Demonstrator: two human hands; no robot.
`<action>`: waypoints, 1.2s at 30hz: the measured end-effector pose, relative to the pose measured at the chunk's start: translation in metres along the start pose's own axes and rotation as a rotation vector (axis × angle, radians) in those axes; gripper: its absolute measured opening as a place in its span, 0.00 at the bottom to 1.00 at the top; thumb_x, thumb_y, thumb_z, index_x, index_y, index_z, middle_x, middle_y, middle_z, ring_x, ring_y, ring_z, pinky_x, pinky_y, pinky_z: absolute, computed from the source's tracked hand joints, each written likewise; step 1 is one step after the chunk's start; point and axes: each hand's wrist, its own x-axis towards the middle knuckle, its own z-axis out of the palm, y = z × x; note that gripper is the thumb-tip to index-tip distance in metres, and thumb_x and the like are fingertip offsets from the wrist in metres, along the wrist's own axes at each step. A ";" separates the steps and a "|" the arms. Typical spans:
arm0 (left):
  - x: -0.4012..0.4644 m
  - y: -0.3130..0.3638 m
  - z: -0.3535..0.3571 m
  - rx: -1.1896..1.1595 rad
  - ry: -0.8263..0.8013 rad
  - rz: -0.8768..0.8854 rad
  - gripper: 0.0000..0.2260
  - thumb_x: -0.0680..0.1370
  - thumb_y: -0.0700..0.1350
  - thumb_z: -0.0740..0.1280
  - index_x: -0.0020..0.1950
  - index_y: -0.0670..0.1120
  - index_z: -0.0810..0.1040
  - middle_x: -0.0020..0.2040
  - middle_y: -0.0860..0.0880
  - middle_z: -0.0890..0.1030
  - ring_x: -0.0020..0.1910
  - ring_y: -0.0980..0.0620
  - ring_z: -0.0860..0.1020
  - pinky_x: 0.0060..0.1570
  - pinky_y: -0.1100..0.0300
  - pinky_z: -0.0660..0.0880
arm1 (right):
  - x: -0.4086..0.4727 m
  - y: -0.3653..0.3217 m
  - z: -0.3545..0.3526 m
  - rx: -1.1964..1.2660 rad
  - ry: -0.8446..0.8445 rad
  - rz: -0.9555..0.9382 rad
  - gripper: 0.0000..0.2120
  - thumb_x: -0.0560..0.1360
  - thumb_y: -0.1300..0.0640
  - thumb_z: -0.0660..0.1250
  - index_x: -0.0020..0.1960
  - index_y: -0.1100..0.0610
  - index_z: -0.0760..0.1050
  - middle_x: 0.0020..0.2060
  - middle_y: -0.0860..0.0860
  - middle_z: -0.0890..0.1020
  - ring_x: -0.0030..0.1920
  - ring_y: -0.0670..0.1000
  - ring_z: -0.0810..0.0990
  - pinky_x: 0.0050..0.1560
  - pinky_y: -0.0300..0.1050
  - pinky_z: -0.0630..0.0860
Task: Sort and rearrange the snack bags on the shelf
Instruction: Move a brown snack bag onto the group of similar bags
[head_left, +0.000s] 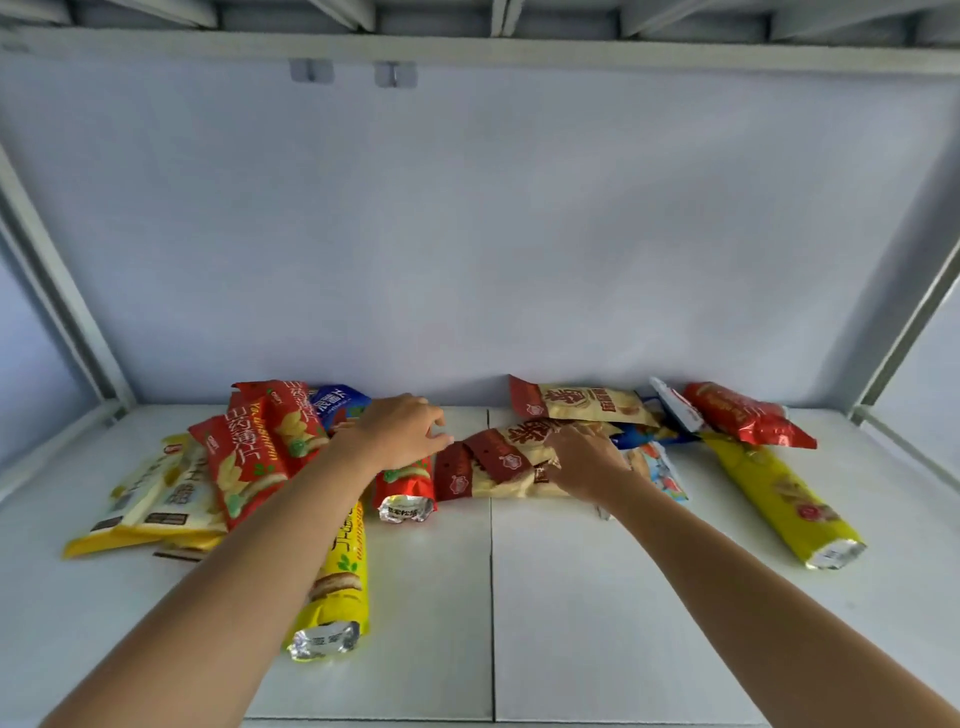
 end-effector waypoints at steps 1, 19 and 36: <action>0.004 0.009 0.004 -0.002 -0.008 -0.003 0.19 0.79 0.59 0.60 0.62 0.49 0.76 0.62 0.47 0.78 0.61 0.48 0.75 0.52 0.55 0.71 | -0.001 0.010 0.003 -0.012 -0.009 -0.013 0.19 0.78 0.52 0.60 0.67 0.55 0.71 0.66 0.53 0.72 0.67 0.55 0.70 0.67 0.52 0.67; -0.017 0.054 0.038 -0.002 -0.082 -0.301 0.19 0.80 0.59 0.58 0.65 0.50 0.74 0.61 0.49 0.78 0.58 0.48 0.77 0.50 0.54 0.71 | 0.030 0.055 0.083 -0.401 0.138 -0.327 0.30 0.73 0.61 0.69 0.72 0.59 0.61 0.68 0.57 0.68 0.68 0.58 0.68 0.73 0.58 0.58; -0.014 0.074 0.013 -0.610 -0.047 -0.497 0.22 0.80 0.59 0.59 0.69 0.48 0.69 0.59 0.48 0.80 0.55 0.52 0.79 0.58 0.53 0.76 | -0.008 0.087 0.002 1.165 0.297 0.076 0.10 0.76 0.60 0.66 0.39 0.51 0.81 0.34 0.51 0.82 0.36 0.55 0.78 0.37 0.47 0.72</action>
